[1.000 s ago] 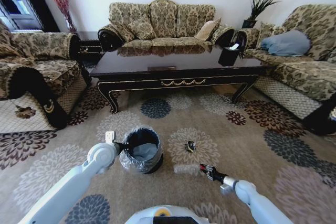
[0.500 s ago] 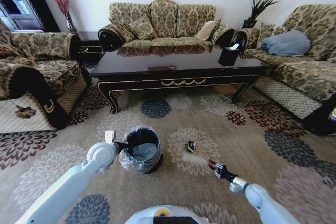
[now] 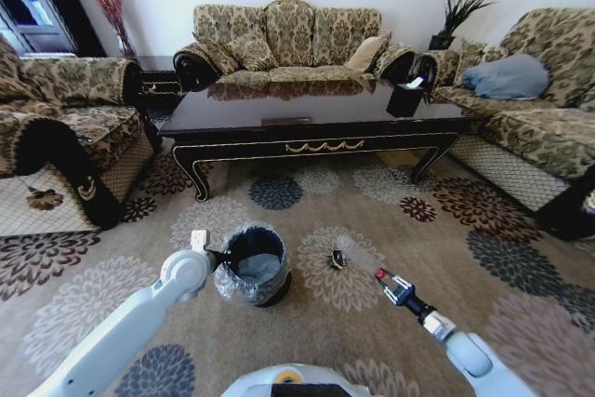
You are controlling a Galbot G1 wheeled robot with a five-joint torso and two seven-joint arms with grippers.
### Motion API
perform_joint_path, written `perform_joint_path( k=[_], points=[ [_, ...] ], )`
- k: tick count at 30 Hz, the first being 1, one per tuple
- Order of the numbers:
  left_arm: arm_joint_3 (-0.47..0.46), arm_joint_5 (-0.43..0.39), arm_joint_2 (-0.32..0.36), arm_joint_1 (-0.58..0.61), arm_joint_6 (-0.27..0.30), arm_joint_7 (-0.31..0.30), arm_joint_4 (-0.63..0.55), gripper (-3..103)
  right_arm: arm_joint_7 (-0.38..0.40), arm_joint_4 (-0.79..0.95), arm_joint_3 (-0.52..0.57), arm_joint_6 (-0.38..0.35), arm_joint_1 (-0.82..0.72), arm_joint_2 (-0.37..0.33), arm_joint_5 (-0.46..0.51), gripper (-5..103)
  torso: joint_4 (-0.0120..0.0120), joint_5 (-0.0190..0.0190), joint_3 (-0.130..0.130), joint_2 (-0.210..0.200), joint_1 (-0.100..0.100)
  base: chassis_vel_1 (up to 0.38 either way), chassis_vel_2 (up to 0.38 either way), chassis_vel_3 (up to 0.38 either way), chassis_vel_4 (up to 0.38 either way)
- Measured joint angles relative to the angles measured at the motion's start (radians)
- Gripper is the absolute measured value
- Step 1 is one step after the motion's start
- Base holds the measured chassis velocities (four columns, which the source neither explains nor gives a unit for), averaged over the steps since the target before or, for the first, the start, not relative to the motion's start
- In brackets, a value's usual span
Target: Move to the front of the table and pick up the trash from the floor, then place it into the trash bin.
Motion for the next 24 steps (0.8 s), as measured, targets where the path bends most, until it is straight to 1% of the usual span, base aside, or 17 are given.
perform_joint_path(
  k=[2, 3, 4, 5, 6, 8, 9, 11, 12, 15, 16, 17, 18, 19, 21, 22, 24],
  points=[
    [0.017, 0.003, 0.003, 0.004, -0.004, -0.005, -0.007, 2, 0.001, 0.101, 0.000, -0.026, -0.015, -0.011, 0.047, 28, 0.0017, -0.0002, 0.000, 0.000, 0.000, 0.000, 0.000, 0.000, 0.000],
    [0.017, 0.003, 0.003, 0.004, -0.004, -0.005, -0.007, 2, 0.001, 0.101, 0.000, -0.026, -0.015, -0.011, 0.047, 28, 0.0017, -0.0002, 0.000, 0.000, 0.000, 0.000, 0.000, 0.000, 0.000],
    [0.033, 0.001, 0.005, -0.004, -0.004, -0.005, -0.010, 2, 0.001, 0.158, 0.004, -0.041, -0.033, -0.014, 0.072, 28, 0.0018, -0.0001, 0.000, 0.000, 0.000, 0.000, 0.000, 0.000, 0.000],
    [0.056, -0.011, 0.005, -0.025, -0.004, -0.005, -0.012, 2, 0.001, 0.235, 0.007, -0.067, -0.067, -0.018, 0.111, 28, 0.0016, -0.0002, 0.000, 0.000, 0.000, 0.000, 0.000, 0.000, 0.000],
    [0.056, -0.011, 0.005, -0.025, -0.004, -0.005, -0.012, 2, 0.001, 0.235, 0.007, -0.067, -0.067, -0.018, 0.111, 28, 0.0016, -0.0002, 0.000, 0.000, 0.000, 0.000, 0.000, 0.000, 0.000],
    [0.080, -0.020, -0.004, -0.051, -0.003, -0.010, -0.008, 2, 0.000, 0.307, 0.004, -0.090, -0.092, -0.021, 0.143, 28, 0.0008, 0.0000, 0.000, 0.000, 0.000, 0.000, 0.000, 0.000, 0.000],
    [0.108, -0.028, -0.020, -0.082, -0.004, -0.019, 0.007, 2, -0.001, 0.379, -0.004, -0.117, -0.115, -0.022, 0.169, 28, 0.0000, -0.0001, 0.000, 0.000, 0.000, 0.000, 0.000, 0.000, 0.000],
    [0.142, -0.037, -0.039, -0.113, -0.004, -0.034, 0.023, 2, -0.005, 0.441, -0.013, -0.140, -0.132, -0.017, 0.186, 28, 0.0003, 0.0001, 0.000, 0.000, 0.000, 0.000, 0.000, 0.000, 0.000],
    [0.142, -0.037, -0.039, -0.113, -0.004, -0.034, 0.023, 2, -0.005, 0.441, -0.013, -0.140, -0.132, -0.017, 0.186, 28, 0.0003, 0.0001, 0.000, 0.000, 0.000, 0.000, 0.000, 0.000, 0.000],
    [0.229, -0.056, -0.068, -0.174, -0.002, -0.053, 0.043, 2, -0.006, 0.513, -0.043, -0.174, -0.141, -0.007, 0.201, 28, 0.0010, -0.0001, 0.000, 0.000, 0.000, 0.000, 0.000, 0.000, 0.000],
    [0.229, -0.056, -0.068, -0.174, -0.002, -0.053, 0.043, 2, -0.006, 0.513, -0.043, -0.174, -0.141, -0.007, 0.201, 28, 0.0010, -0.0001, 0.000, 0.000, 0.000, 0.000, 0.000, 0.000, 0.000],
    [0.250, -0.058, -0.074, -0.188, -0.002, -0.056, 0.047, 2, -0.006, 0.522, -0.051, -0.182, -0.141, -0.006, 0.209, 28, 0.0009, 0.0000, 0.000, 0.000, 0.000, 0.000, 0.000, 0.000, 0.000],
    [0.290, -0.063, -0.086, -0.215, -0.002, -0.061, 0.053, 2, -0.006, 0.537, -0.067, -0.203, -0.141, -0.004, 0.230, 28, 0.0005, 0.0001, 0.000, 0.000, 0.000, 0.000, 0.000, 0.000, 0.000],
    [0.324, -0.071, -0.108, -0.239, -0.001, -0.075, 0.055, 2, -0.006, 0.543, -0.078, -0.217, -0.137, -0.001, 0.241, 28, 0.0009, 0.0003, 0.000, 0.000, 0.000, 0.000, 0.000, 0.000, 0.000],
    [0.337, -0.078, -0.118, -0.249, -0.001, -0.081, 0.055, 2, -0.007, 0.544, -0.082, -0.221, -0.135, 0.001, 0.244, 28, 0.0008, 0.0005, 0.000, 0.000, 0.000, 0.000, 0.000, 0.000, 0.000],
    [0.373, -0.098, -0.142, -0.272, -0.002, -0.087, 0.052, 2, -0.008, 0.545, -0.090, -0.228, -0.135, 0.006, 0.251, 28, 0.0007, 0.0001, 0.000, 0.000, 0.000, 0.000, 0.000, 0.000, 0.000],
    [0.407, -0.108, -0.165, -0.298, -0.002, -0.096, 0.054, 2, -0.010, 0.542, -0.097, -0.234, -0.143, 0.010, 0.263, 28, 0.0004, -0.0001, 0.000, 0.000, 0.000, 0.000, 0.000, 0.000, 0.000]
  ],
)
